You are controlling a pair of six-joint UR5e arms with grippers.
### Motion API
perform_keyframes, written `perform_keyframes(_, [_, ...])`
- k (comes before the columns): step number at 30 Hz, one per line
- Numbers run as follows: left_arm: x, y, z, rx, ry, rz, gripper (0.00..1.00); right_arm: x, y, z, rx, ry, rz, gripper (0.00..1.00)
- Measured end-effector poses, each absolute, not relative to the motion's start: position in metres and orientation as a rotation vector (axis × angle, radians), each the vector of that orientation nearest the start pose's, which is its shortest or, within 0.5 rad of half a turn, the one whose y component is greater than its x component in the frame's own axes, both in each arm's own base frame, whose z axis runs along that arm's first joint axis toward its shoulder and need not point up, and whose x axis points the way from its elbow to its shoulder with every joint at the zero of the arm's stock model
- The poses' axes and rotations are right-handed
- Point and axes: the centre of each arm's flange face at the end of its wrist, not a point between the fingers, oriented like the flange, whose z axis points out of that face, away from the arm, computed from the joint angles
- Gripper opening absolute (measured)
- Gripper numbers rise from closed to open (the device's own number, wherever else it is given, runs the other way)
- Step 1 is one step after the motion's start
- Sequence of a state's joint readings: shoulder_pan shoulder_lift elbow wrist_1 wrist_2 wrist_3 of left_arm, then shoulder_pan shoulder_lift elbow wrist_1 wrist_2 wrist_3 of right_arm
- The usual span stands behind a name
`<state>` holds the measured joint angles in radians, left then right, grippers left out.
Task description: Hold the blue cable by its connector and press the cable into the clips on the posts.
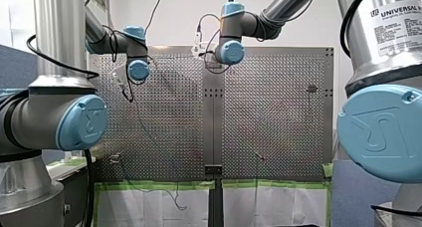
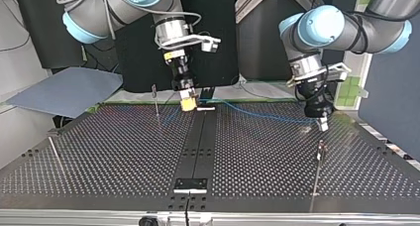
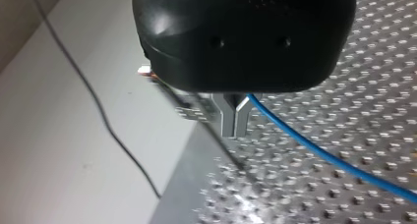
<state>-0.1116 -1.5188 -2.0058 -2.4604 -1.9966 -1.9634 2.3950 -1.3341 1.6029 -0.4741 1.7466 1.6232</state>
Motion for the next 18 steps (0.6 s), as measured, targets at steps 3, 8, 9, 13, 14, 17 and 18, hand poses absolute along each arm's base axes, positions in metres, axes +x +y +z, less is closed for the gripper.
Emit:
perform_keyframes(3, [0.44, -0.139, 0.382, -0.541, 1.179, -0.157, 0.0, 0.519, -0.322, 0.384, 1.497, -0.816, 1.844, 0.0])
perform_keyframes(8, [0.429, -0.132, 0.397, -0.548, 1.173, -0.148, 0.0, 0.528, -0.326, 0.378, 1.534, -0.809, 1.839, 0.0])
perform_keyframes(9, [0.427, -0.131, 0.4, -0.549, 1.173, -0.147, 0.0, 0.529, -0.326, 0.379, 1.534, -0.806, 1.844, 0.0])
perform_keyframes(13, [0.418, -0.128, 0.41, -0.548, 1.175, -0.147, 0.0, 0.536, -0.327, 0.393, 1.524, -0.783, 1.875, 0.0])
perform_keyframes(14, [0.417, -0.127, 0.411, -0.545, 1.181, -0.148, 0.0, 0.537, -0.327, 0.396, 1.522, -0.778, 1.882, 0.0])
perform_keyframes(17, [0.417, -0.126, 0.41, -0.539, 1.204, -0.153, 0.0, 0.543, -0.326, 0.408, 1.517, -0.757, 1.91, 0.0])
perform_keyframes(18, [0.418, -0.125, 0.41, -0.537, 1.211, -0.157, 0.0, 0.544, -0.326, 0.411, 1.515, -0.751, 1.918, 0.0])
